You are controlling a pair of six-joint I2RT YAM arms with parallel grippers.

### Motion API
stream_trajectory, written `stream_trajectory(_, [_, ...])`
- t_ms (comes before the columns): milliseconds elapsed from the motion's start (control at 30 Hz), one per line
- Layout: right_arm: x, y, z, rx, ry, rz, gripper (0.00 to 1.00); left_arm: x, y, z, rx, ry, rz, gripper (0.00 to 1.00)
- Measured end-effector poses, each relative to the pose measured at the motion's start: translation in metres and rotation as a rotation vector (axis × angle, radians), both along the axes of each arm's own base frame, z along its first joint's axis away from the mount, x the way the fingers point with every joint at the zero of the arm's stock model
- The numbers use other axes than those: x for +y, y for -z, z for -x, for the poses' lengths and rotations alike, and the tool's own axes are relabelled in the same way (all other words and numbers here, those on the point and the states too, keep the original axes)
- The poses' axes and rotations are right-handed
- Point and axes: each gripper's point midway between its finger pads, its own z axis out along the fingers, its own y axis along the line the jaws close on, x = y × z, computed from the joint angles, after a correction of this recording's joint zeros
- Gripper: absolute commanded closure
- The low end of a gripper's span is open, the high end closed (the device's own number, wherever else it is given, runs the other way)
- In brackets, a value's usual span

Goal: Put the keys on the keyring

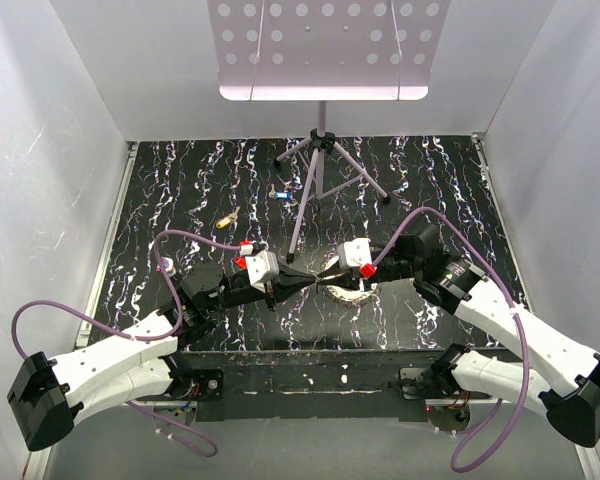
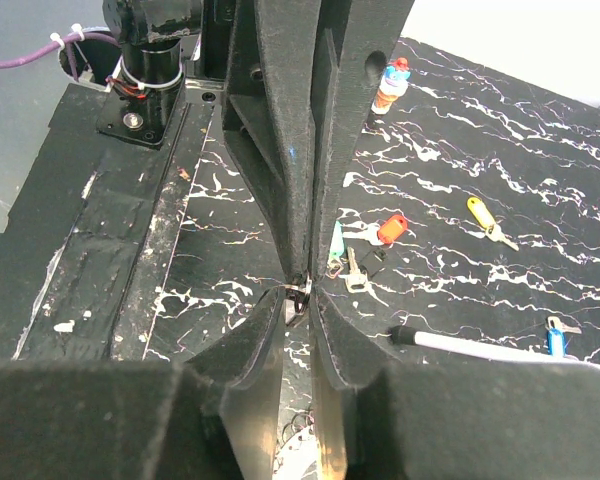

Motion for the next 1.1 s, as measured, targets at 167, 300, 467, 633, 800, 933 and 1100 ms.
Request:
stream_trajectory(167, [0.0, 0.0, -0.0004, 0.0, 0.002, 0.0, 0.76, 0.0, 0.0, 0.0, 0.0, 0.0, 0.0, 1.0])
stream_trajectory(300, [0.0, 0.0001, -0.0003, 0.003, 0.003, 0.001, 0.76, 0.0, 0.0002, 0.0, 0.0, 0.0, 0.0, 1.0])
stream_trajectory(467, [-0.0001, 0.0001, -0.0002, 0.011, 0.006, 0.001, 0.75, 0.0001, 0.0009, 0.0, 0.001, 0.0, -0.002, 1.0])
stream_trajectory(633, [0.0003, -0.0007, 0.0, 0.017, 0.008, -0.001, 0.73, 0.0001, 0.0024, 0.0001, 0.003, 0.0, -0.004, 1.0])
stream_trajectory(800, [0.0011, -0.0026, -0.0009, 0.012, 0.01, -0.009, 0.74, 0.0004, 0.0044, 0.0002, 0.006, -0.001, -0.007, 1.0])
stream_trajectory(933, [0.0014, -0.0032, -0.001, 0.011, 0.01, -0.011, 0.77, 0.0004, 0.0046, 0.0002, 0.006, -0.001, -0.007, 1.0])
stream_trajectory(1100, [0.0014, -0.0032, -0.0008, 0.013, 0.01, -0.011, 0.78, 0.0004, 0.0048, -0.0001, 0.006, -0.002, -0.008, 1.0])
